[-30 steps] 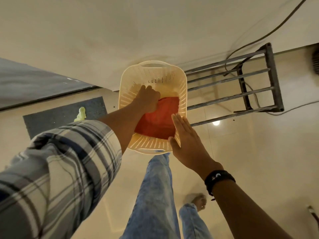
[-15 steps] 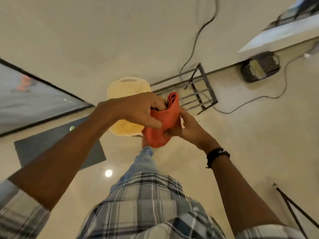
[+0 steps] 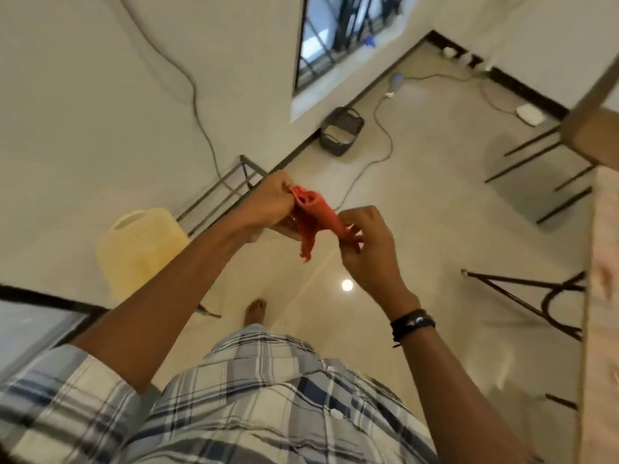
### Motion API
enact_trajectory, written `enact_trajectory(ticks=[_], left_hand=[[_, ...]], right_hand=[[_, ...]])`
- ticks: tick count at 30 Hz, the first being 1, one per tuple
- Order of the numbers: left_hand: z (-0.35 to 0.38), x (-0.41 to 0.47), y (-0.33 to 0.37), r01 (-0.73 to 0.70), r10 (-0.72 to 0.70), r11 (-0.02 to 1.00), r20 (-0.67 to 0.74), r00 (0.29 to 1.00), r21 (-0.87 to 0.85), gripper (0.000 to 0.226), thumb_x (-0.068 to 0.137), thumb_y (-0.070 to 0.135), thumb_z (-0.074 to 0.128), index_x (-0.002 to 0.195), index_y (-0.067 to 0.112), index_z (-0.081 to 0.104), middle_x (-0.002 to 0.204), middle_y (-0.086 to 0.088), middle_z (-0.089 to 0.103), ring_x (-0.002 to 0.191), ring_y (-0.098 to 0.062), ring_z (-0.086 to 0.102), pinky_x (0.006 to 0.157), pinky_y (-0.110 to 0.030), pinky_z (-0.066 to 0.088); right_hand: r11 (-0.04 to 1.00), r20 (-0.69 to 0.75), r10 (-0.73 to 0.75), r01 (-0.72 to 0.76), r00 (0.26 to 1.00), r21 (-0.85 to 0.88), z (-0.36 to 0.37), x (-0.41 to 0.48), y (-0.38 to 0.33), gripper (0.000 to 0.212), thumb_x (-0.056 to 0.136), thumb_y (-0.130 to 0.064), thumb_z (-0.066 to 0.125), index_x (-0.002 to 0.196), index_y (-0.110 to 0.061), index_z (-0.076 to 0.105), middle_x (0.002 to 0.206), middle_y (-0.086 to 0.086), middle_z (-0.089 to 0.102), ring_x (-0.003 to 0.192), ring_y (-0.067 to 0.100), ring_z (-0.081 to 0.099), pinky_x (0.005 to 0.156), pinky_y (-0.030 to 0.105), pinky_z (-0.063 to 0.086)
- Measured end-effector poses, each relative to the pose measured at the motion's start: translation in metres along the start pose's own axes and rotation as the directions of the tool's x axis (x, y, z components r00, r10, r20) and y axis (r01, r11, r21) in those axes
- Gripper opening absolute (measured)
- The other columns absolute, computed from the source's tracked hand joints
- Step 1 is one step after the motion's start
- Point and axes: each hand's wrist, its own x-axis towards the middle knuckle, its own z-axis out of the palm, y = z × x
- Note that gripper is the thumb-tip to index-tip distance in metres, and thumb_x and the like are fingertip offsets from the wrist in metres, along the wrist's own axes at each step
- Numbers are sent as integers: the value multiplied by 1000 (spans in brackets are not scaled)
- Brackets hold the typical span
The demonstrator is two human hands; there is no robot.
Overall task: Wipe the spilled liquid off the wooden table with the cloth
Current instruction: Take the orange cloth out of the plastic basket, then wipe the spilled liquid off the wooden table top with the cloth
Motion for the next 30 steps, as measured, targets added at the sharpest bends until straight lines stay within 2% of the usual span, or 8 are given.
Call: enact_trajectory(ticks=[8, 10, 14, 18, 21, 24, 27, 30], left_hand=[[125, 0, 75, 73, -107, 991, 320, 941, 115, 7, 95, 7, 57, 94, 14, 57, 65, -9, 74, 61, -24, 75, 51, -28, 58], [153, 0, 89, 109, -136, 990, 371, 919, 92, 14, 96, 6, 53, 86, 9, 62, 60, -7, 72, 57, -21, 73, 53, -27, 59], [201, 0, 108, 227, -220, 973, 479, 850, 44, 14, 99, 10, 54, 96, 4, 67, 72, -10, 74, 62, -20, 75, 53, -23, 58], [241, 9, 125, 243, -228, 968, 624, 748, 63, 11, 95, 8, 59, 97, 3, 69, 72, -13, 76, 70, -24, 77, 56, -21, 59], [267, 21, 137, 209, -199, 974, 750, 631, 83, 19, 90, 21, 69, 103, 7, 68, 91, -19, 73, 76, -29, 77, 61, -25, 60], [295, 38, 138, 81, -174, 984, 779, 602, 157, 44, 88, 50, 68, 111, 12, 66, 98, -14, 69, 79, -26, 75, 64, -31, 61], [327, 48, 128, -101, -130, 966, 781, 611, 240, 45, 91, 54, 62, 117, 17, 64, 106, -5, 68, 95, -19, 67, 74, -31, 58], [354, 46, 117, -199, -133, 949, 884, 448, 244, 41, 94, 48, 62, 123, 19, 63, 112, 0, 69, 101, -16, 66, 80, -29, 55]], right_hand=[[961, -205, 274, -262, 939, 86, -48, -94, 41, 50, 83, 9, 61, 126, -16, 54, 109, -5, 62, 90, 3, 58, 77, 25, 53], [946, -171, 291, -256, 941, 198, -62, -110, 45, 68, 81, 0, 69, 138, -28, 42, 113, -12, 59, 96, -1, 59, 80, 14, 49], [869, -169, 424, -346, 890, 354, -82, -133, 44, 80, 79, -29, 83, 142, -36, 34, 127, -26, 53, 113, 3, 57, 91, 18, 51], [798, -356, 558, -367, 750, 478, -104, -139, 52, 56, 89, -26, 73, 138, -26, 46, 126, -12, 60, 111, 5, 61, 86, 24, 55], [707, -483, 677, -308, 556, 636, -128, -148, 66, 27, 99, -12, 57, 124, -19, 60, 111, 3, 69, 99, 18, 67, 83, 35, 55], [491, -405, 838, -183, 366, 851, -150, -161, 78, 22, 100, -18, 55, 116, -28, 65, 117, 3, 72, 109, 25, 68, 89, 44, 57], [365, -345, 903, -32, 256, 930, -167, -175, 88, 27, 100, -23, 55, 126, -22, 59, 127, 2, 68, 117, 22, 65, 92, 43, 57], [353, -357, 923, 58, 144, 934, -175, -188, 89, 27, 101, -24, 54, 127, -19, 59, 129, 3, 67, 120, 22, 63, 96, 44, 55]])
